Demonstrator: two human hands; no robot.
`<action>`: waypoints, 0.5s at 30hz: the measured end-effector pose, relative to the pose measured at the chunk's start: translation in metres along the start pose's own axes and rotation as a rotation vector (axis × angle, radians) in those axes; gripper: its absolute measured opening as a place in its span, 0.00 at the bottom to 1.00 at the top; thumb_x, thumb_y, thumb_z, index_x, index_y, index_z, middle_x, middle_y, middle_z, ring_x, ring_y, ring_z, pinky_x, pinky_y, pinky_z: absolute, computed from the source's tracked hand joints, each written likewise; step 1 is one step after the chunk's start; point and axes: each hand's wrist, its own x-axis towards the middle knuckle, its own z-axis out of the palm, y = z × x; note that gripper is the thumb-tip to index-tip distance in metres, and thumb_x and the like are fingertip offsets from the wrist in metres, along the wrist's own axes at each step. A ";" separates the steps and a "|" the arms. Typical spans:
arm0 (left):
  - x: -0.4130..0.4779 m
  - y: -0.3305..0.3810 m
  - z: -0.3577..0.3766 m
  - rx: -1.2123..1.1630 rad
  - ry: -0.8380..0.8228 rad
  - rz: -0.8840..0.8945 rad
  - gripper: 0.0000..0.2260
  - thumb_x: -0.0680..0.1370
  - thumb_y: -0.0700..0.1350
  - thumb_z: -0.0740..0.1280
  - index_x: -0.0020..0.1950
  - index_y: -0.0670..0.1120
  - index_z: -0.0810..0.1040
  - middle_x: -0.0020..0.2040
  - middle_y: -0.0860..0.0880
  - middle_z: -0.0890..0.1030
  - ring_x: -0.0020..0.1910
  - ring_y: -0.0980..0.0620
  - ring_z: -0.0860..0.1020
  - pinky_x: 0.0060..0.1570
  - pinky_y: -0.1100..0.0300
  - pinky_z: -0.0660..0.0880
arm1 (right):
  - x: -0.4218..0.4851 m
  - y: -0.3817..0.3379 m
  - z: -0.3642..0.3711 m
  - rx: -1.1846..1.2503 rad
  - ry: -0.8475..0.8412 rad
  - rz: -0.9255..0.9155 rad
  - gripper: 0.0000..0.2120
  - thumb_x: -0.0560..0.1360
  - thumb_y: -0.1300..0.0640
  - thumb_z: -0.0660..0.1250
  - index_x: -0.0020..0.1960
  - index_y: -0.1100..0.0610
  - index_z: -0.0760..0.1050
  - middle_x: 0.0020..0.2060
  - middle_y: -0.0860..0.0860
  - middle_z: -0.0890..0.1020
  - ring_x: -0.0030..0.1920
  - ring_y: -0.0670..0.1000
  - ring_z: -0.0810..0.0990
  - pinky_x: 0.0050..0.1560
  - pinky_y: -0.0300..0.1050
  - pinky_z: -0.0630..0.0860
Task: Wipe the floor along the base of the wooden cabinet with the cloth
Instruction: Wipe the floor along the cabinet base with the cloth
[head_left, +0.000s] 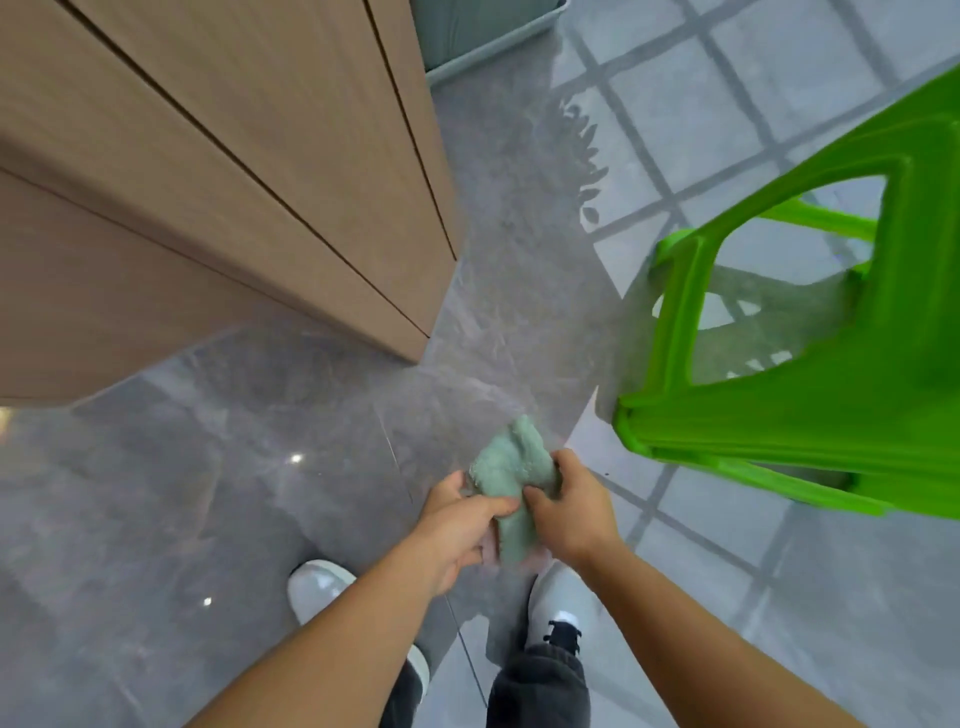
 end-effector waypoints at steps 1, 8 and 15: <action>0.011 -0.003 0.001 0.017 -0.002 0.011 0.16 0.72 0.38 0.74 0.57 0.47 0.78 0.51 0.43 0.87 0.49 0.42 0.86 0.51 0.38 0.83 | 0.006 0.009 0.005 -0.013 0.009 0.004 0.07 0.73 0.63 0.67 0.50 0.59 0.72 0.43 0.54 0.81 0.45 0.56 0.78 0.43 0.46 0.72; 0.116 -0.006 -0.002 -0.058 0.009 0.126 0.12 0.72 0.36 0.74 0.52 0.46 0.77 0.55 0.40 0.85 0.49 0.41 0.84 0.54 0.32 0.80 | 0.096 0.034 0.040 -0.078 0.089 -0.062 0.08 0.73 0.61 0.68 0.52 0.59 0.73 0.42 0.54 0.80 0.46 0.59 0.79 0.42 0.46 0.69; 0.255 0.033 -0.023 -0.234 0.086 0.365 0.10 0.73 0.36 0.73 0.50 0.47 0.76 0.58 0.37 0.83 0.53 0.41 0.83 0.58 0.36 0.80 | 0.243 0.005 0.086 -0.375 0.132 -0.466 0.26 0.75 0.57 0.65 0.72 0.55 0.65 0.63 0.61 0.74 0.63 0.63 0.72 0.62 0.53 0.70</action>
